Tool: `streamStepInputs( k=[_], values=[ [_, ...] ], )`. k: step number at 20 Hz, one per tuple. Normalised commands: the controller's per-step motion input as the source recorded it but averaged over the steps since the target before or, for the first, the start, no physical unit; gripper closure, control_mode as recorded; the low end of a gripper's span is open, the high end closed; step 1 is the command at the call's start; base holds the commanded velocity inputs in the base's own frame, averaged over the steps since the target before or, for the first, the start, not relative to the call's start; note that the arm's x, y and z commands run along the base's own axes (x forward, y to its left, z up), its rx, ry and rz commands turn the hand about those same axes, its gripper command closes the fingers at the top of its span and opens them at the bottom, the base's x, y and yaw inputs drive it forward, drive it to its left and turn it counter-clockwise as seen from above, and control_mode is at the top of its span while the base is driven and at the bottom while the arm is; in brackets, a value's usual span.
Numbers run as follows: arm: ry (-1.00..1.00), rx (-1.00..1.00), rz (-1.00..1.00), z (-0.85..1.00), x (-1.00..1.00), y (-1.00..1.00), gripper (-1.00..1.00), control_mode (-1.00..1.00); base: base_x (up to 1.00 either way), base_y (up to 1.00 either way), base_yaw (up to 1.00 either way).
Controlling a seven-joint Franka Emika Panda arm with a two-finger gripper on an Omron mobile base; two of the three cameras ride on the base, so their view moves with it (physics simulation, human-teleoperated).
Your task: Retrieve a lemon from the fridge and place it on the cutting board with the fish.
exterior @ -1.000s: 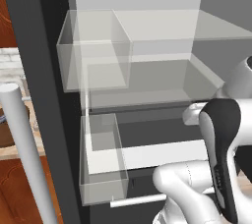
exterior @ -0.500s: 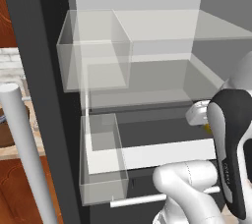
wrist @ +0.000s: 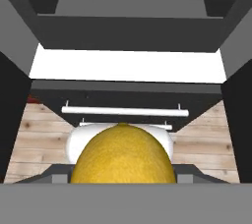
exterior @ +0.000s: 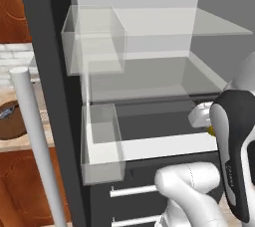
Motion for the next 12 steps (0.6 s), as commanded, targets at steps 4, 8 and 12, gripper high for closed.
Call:
streamStepInputs(
  k=[4,8,12],
  values=[
    [0.00,0.00,0.00,0.00,0.00,0.00,1.00,1.00,-0.94,0.00,0.00],
    [0.00,0.00,0.00,0.00,0.00,0.00,1.00,1.00,-0.99,0.08,0.00],
    [0.00,0.00,0.00,0.00,0.00,0.00,1.00,1.00,-0.97,0.21,0.00]
  ],
)
